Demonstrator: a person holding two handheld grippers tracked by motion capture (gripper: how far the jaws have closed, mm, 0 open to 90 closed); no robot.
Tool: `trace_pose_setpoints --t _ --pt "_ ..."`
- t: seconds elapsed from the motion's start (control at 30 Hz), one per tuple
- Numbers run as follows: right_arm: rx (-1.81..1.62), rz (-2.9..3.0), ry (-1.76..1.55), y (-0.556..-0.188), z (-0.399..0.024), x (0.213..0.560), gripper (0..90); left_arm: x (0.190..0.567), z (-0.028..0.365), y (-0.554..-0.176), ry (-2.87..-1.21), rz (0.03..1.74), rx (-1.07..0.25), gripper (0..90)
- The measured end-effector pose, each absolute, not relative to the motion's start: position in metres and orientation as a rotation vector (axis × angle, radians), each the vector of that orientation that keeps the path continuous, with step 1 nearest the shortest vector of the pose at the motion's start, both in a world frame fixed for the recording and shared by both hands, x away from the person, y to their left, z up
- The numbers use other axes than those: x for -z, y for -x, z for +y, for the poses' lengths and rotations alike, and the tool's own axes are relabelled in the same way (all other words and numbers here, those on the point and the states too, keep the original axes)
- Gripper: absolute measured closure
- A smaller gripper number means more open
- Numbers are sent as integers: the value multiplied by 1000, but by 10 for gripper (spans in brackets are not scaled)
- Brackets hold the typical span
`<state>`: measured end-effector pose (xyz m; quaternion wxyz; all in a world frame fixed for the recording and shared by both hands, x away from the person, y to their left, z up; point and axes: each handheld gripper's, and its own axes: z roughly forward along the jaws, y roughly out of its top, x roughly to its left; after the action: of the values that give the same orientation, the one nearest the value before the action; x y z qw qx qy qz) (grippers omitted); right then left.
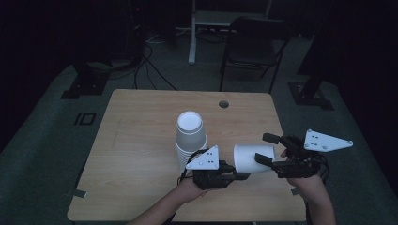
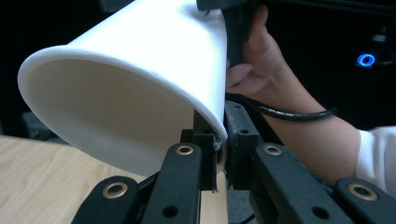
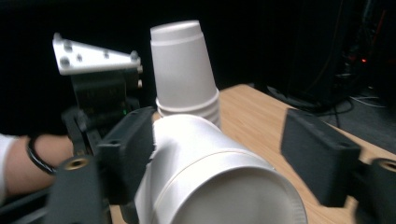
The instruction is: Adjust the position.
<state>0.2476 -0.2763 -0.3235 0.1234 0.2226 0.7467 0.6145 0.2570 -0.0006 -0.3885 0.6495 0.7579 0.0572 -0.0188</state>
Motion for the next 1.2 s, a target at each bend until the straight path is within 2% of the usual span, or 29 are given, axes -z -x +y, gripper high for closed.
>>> trace_pose_setpoints --t 0.1,0.17,0.23,0.77,1.2 --pt "-1778 2204 -655 -248 -276 327 295 387 1 -257 -1724 150 32 857" --pt "-1783 2209 -664 -249 -278 330 352 385 2 -259 -1717 168 34 863" --pt "-1771 2218 -668 -249 -278 333 355 383 5 -262 -1709 179 56 868" --pt "-1728 2332 -686 -245 -284 362 289 378 1 -265 -1722 203 99 853" --pt "-1657 2447 -658 -247 -269 382 216 375 -5 -266 -1776 180 95 841"
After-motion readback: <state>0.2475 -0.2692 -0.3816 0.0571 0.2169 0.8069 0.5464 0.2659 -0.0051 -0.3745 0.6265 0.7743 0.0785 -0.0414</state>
